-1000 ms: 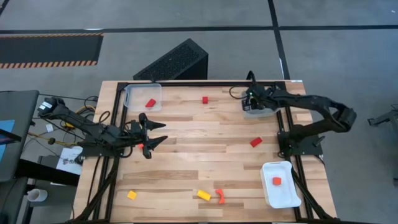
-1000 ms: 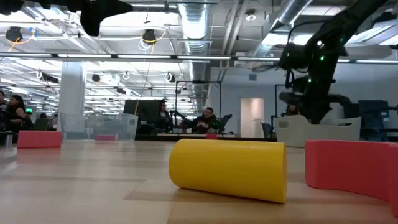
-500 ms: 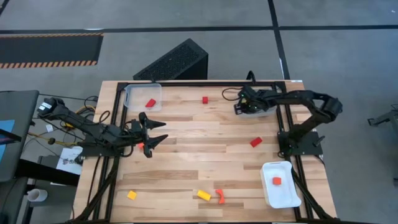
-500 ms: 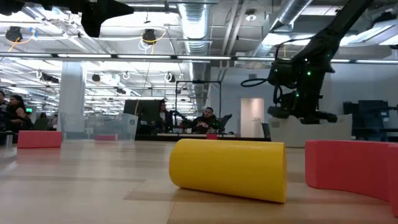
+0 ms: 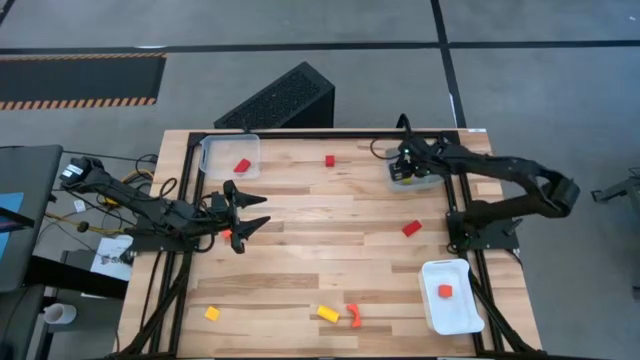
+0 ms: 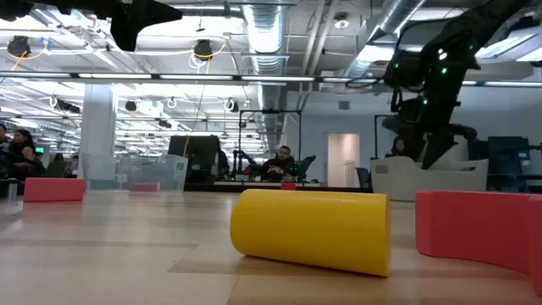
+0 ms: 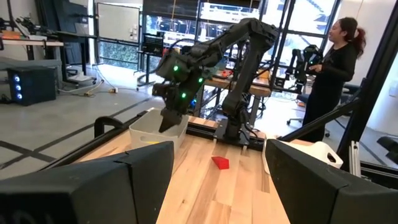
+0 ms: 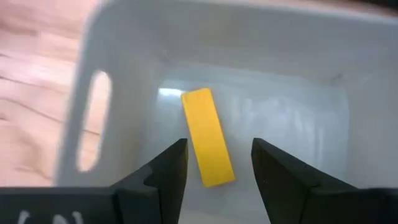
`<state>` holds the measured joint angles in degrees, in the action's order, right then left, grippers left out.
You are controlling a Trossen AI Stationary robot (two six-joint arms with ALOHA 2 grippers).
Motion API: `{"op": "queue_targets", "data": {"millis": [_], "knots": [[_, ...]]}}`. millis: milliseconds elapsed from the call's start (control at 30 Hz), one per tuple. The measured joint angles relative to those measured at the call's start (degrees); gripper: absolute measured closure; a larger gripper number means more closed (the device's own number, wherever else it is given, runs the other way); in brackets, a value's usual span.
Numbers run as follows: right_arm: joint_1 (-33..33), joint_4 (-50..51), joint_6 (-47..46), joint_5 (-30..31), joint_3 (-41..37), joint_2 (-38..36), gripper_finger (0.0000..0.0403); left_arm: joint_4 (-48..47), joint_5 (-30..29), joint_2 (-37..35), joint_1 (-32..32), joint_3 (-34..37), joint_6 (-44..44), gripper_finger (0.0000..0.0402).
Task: Sort & place blocks by color
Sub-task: Put the top orange block into the white bin
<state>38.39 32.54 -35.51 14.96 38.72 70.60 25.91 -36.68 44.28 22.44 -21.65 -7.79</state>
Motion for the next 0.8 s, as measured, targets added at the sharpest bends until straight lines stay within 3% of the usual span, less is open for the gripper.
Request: {"op": "queue_targets", "data": {"millis": [233,467,600,800], "knots": [[-5.5,0.2,2.5,-1.6,0.0,-11.5,0.0206,0.0,0.0,0.0,0.0,0.0,0.0,0.0157],[-19.9,-3.1,0.8,-0.9,0.0,-20.0,0.0219,-0.3,0.1,0.0,0.0,0.0,-0.6,0.0157],[-31.6,-6.0,-2.3,3.7,0.0,-21.3,0.0231,-4.2,0.2,0.0,0.0,0.0,-2.7,0.0157],[-50.5,-10.6,-4.9,16.5,0.1,-18.9,0.0249,-12.6,-0.7,0.0,0.0,0.0,-10.2,0.0157]]}}
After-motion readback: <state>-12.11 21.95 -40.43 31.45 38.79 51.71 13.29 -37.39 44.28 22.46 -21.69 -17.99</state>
